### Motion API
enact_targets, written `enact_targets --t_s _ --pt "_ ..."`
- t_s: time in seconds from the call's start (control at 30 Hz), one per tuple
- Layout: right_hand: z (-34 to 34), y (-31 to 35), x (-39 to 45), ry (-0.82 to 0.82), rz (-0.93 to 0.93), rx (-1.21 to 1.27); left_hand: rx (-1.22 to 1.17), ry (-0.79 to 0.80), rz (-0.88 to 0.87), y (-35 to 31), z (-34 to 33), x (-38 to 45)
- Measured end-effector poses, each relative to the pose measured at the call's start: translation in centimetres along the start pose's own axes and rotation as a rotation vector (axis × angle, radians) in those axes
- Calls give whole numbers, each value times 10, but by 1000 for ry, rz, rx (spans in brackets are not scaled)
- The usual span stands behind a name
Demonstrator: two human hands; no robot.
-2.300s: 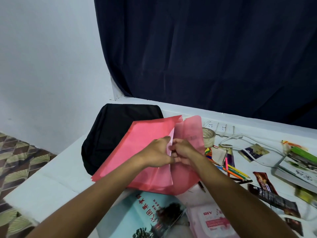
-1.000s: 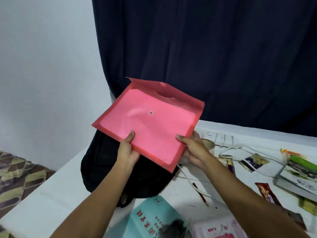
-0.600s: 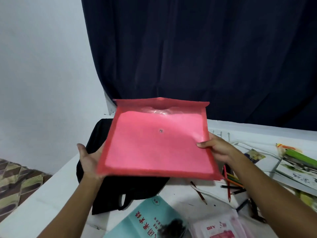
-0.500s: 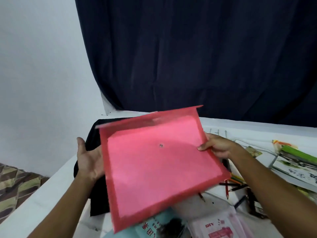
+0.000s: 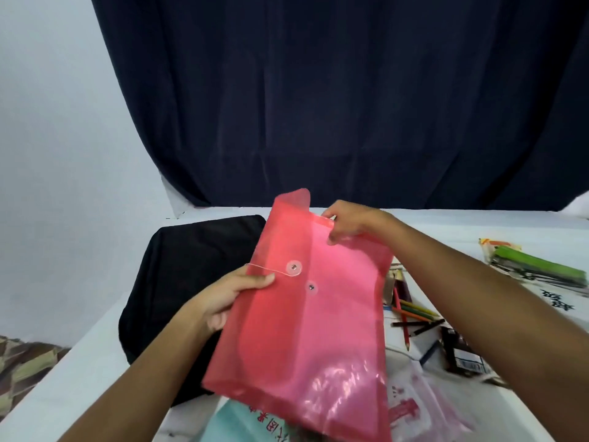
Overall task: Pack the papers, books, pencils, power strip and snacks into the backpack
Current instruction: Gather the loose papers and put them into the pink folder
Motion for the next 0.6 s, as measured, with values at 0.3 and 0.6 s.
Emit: enact_targets --t_s 0.3,0.6 --pt "41 38 -36 -810 256 730 -15 -66 -229 -32 -13 2" --pt "-17 100 -80 -619 664 327 -54 -61 -330 -42 -22 0"
Point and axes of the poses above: each hand's wrist, its own x-axis towards the middle knuckle, its own z-axis out of the back of the hand, y = z × x, the point moved 7 cm from there along x, towards the middle knuckle, and after that the axes turned 8 degrees about -y, right-handed, at the moved point
